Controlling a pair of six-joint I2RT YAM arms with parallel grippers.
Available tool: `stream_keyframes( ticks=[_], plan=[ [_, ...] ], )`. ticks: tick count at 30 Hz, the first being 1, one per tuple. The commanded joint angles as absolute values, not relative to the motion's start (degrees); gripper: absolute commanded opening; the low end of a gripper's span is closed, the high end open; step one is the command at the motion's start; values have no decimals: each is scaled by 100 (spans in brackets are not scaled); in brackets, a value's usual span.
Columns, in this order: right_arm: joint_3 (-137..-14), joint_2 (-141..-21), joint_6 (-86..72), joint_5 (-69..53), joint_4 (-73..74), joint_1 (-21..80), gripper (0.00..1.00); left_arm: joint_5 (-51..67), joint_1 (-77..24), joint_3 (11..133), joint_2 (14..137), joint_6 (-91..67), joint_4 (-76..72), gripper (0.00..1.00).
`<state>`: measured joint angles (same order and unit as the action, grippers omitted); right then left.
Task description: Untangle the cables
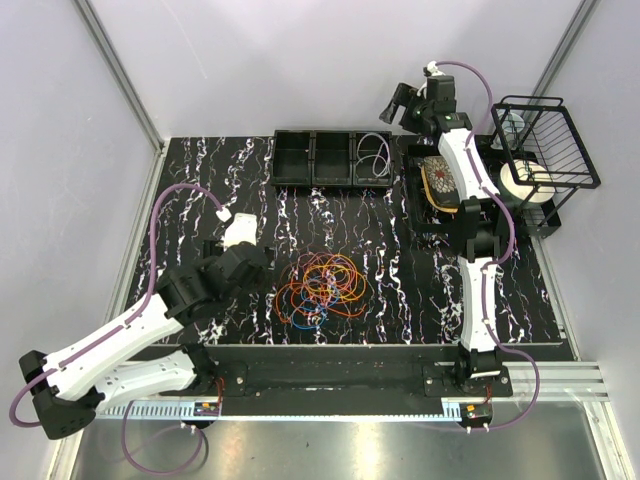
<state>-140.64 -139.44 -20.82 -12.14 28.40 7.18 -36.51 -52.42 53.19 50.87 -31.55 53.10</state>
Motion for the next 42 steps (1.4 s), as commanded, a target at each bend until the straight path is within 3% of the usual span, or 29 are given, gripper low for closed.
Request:
stream_keyframes(
  ticks=[1, 11, 24, 30, 42],
  plan=[
    [-13775, -13422, -2118, -1362, 2874, 729, 100, -3841, -5221, 5344, 5098, -3190, 5194, 99],
    [-10866, -11164, -2724, -1942, 2137, 773, 99, -3569, -5221, 5414, 5457, -3304, 4756, 98],
    [-6289, -8184, -3664, -2249, 1345, 1476, 88, -2206, -5792, 5370, 7469, -4506, 3243, 85],
    [-5336, -7603, -3911, -2610, 1213, 1494, 85, -2109, -5950, 5177, 7901, -5123, 3016, 75],
    [-5036, -7225, -4017, -2698, 1213, 1503, 82, -2118, -5950, 5115, 8437, -5405, 2865, 59]
  ],
)
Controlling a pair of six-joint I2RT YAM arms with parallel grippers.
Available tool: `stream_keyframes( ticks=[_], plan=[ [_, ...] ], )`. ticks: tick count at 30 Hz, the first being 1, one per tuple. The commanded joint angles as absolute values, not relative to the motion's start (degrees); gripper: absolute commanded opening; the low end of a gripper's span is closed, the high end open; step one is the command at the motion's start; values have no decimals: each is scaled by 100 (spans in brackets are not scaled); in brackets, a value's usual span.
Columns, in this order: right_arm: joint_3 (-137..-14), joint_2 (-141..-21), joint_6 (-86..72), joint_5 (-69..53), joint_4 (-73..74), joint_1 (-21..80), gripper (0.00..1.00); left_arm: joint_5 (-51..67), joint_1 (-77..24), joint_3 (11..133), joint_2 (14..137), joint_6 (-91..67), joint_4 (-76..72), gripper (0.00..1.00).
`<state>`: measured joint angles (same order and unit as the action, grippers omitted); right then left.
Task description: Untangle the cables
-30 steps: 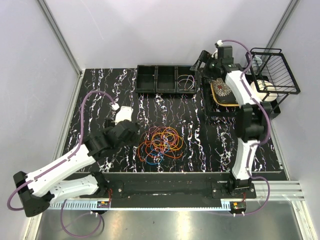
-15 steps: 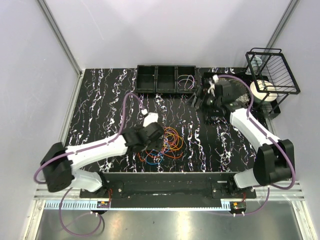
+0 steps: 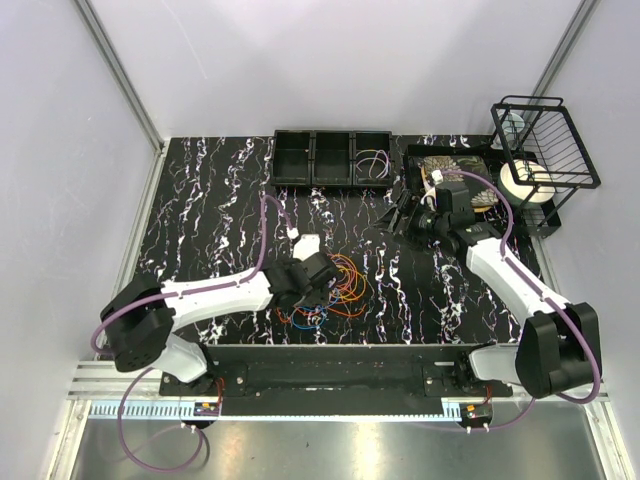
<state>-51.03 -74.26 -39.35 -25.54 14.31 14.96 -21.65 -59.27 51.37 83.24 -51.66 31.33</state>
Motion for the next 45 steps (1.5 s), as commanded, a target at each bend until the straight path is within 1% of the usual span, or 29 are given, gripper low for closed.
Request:
stream_keyframes(
  ticks=[1, 3, 13, 16, 17, 19, 20, 24, 27, 28, 31, 34, 36, 38, 41, 44, 45],
  plan=[
    [-5010, -7207, -4008, -2690, 1187, 1494, 82, -2101, -5959, 5107, 8481, -5405, 2839, 57],
    [-4922, -7225, -4017, -2698, 1169, 1503, 81, -2109, -5950, 5115, 8569, -5414, 2804, 54],
    [-4720, -7242, -4026, -2786, 1099, 1538, 80, -2320, -5959, 5291, 8982, -5405, 2918, 48],
    [-4684, -7233, -4008, -2804, 1107, 1529, 80, -2390, -5950, 5317, 9053, -5414, 2909, 37],
    [-4658, -7225, -3999, -2812, 1107, 1547, 80, -2408, -5950, 5335, 9070, -5423, 2909, 27],
    [-4658, -7207, -3982, -2830, 1116, 1547, 80, -2469, -5950, 5413, 9140, -5388, 2918, 16],
    [-4667, -7216, -3981, -2830, 1125, 1547, 80, -2496, -5950, 5458, 9167, -5335, 2935, 0],
    [-4693, -7146, -3955, -2856, 1230, 1538, 80, -2794, -5968, 5923, 9054, -5160, 3470, 0],
    [-4693, -6944, -3946, -2822, 1327, 1547, 80, -2918, -5968, 6677, 8651, -4870, 4305, 0],
    [-4685, -6909, -3929, -2804, 1353, 1556, 80, -2892, -5968, 7150, 8518, -4791, 4716, 0],
    [-4685, -6759, -3902, -2725, 1424, 1547, 80, -2777, -5968, 8233, 7982, -4387, 5332, 0],
    [-4693, -6671, -3946, -2707, 1441, 1547, 80, -2638, -5976, 9145, 7498, -4149, 5633, 0],
    [-4720, -6627, -3981, -2725, 1441, 1547, 80, -2410, -5968, 9525, 7183, -4026, 5643, 0],
    [-4729, -6583, -3982, -2716, 1468, 1547, 79, -2286, -5968, 9606, 6936, -4017, 5643, 0],
    [-4729, -6487, -3981, -2690, 1547, 1547, 80, -2250, -5968, 9239, 6698, -4104, 5599, 0],
    [-4720, -6407, -3990, -2681, 1582, 1547, 81, -2215, -5968, 8265, 6514, -4271, 5301, 0],
    [-4711, -6372, -3990, -2681, 1591, 1556, 82, -2084, -5968, 7644, 6452, -4298, 4952, 0]
  ],
)
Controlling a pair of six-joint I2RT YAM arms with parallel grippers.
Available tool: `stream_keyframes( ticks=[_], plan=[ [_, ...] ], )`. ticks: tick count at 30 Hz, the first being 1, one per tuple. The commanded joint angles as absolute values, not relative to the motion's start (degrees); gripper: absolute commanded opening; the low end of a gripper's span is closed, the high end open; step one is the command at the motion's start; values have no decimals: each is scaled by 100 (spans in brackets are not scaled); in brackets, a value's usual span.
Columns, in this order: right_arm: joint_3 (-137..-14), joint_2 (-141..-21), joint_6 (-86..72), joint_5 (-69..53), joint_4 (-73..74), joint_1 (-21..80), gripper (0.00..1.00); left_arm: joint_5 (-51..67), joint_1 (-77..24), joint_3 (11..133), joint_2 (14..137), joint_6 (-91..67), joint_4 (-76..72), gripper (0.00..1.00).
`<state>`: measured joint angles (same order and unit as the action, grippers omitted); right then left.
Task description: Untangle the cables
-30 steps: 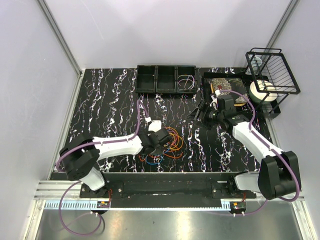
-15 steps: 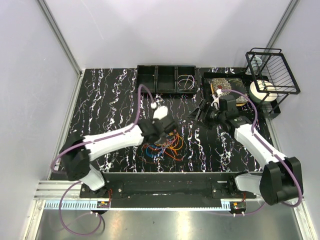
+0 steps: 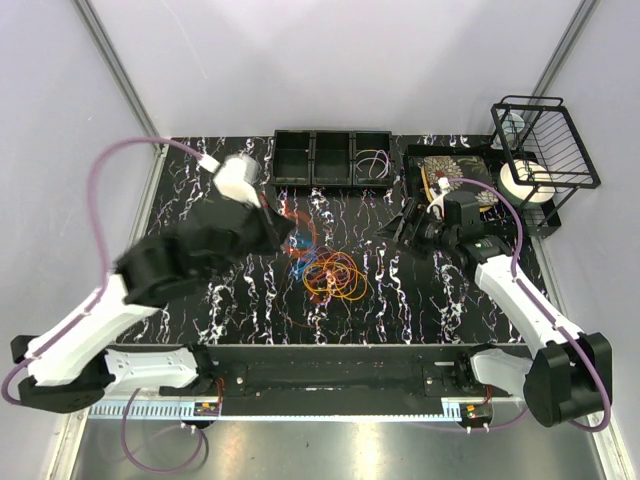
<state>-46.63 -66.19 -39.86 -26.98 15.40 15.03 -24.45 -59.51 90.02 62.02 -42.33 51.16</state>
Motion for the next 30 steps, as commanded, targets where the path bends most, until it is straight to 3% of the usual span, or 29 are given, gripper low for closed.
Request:
stream_keyframes(
  ticks=[1, 7, 15, 24, 30],
  plan=[
    [-4702, -6346, -3990, -2689, 1600, 1538, 83, -1996, -5968, 7316, 6408, -4350, 4748, 0],
    [-4676, -6284, -4017, -2698, 1670, 1547, 86, -1152, -5959, 6064, 6591, -4342, 3657, 0],
    [-4667, -6223, -4034, -2663, 1714, 1547, 92, -800, -5968, 7249, 6399, -3009, 3498, 0],
    [-4755, -6143, -3981, -2540, 1767, 1547, 97, -106, -5976, 9850, 6249, -1249, 3806, 2],
    [-4720, -6100, -3999, -2479, 1767, 1547, 98, -324, -5968, 9066, 5925, -1080, 3279, 3]
  ],
)
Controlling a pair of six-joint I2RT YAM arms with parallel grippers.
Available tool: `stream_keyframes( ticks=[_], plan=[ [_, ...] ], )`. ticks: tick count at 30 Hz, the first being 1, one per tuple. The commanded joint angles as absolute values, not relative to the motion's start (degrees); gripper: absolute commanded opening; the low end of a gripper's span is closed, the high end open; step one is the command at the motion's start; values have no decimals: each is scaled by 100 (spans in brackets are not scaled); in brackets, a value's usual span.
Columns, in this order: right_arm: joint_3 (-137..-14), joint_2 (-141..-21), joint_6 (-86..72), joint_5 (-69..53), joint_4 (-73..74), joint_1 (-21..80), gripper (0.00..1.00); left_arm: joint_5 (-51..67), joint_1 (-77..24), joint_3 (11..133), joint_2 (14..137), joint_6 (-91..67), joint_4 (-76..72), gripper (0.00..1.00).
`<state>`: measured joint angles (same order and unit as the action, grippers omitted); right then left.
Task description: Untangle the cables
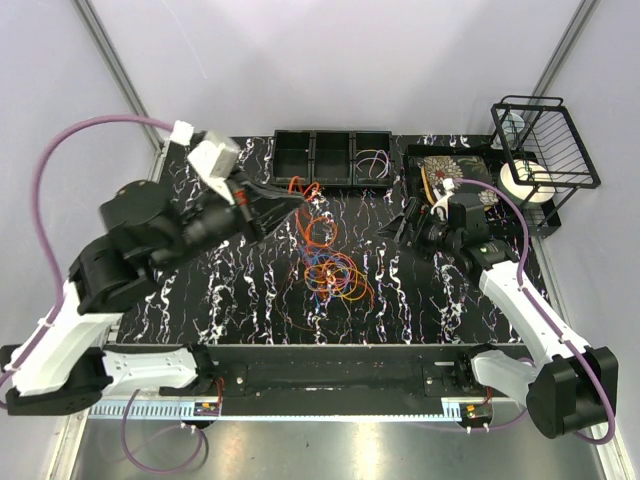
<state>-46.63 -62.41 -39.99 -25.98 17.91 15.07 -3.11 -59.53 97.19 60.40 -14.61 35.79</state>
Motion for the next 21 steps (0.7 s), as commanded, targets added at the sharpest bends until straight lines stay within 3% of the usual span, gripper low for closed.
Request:
stream_keyframes(
  ticks=[1, 6, 9, 21],
  plan=[
    [-4694, -6082, -3999, -2479, 1767, 1538, 98, -508, -5968, 8818, 5872, -1133, 3096, 3],
    [-4623, -6117, -4008, -2557, 1688, 1547, 98, -896, -5959, 6984, 5722, -1880, 2585, 2],
    [-4588, -6152, -4148, -2777, 1478, 1547, 97, -705, -5959, 6479, 5853, -2468, 2373, 0],
    [-4026, -6205, -5087, -4314, -859, 1556, 88, -160, -5696, 6802, 5967, -2531, 2338, 0]
  ],
)
